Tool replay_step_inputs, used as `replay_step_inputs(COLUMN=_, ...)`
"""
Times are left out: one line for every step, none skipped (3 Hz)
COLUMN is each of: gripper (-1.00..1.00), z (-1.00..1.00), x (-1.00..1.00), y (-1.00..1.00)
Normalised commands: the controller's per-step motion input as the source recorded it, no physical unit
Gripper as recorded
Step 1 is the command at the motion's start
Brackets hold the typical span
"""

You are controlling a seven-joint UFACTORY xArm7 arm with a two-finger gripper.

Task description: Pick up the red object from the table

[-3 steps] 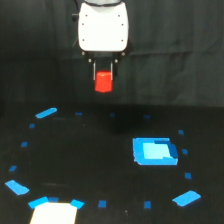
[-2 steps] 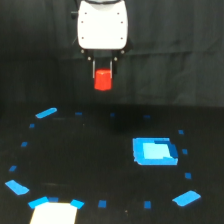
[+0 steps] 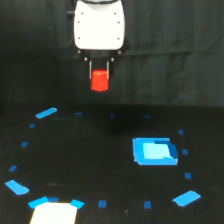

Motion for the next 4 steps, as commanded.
replay_step_inputs(gripper=-0.98, z=0.19, x=-0.04, y=-0.06)
replay_step_inputs(gripper=-0.97, z=0.40, x=0.01, y=-0.09)
replay_step_inputs(gripper=-1.00, z=0.29, x=-0.01, y=-0.01)
replay_step_inputs(gripper=-1.00, z=0.28, x=0.06, y=-0.39)
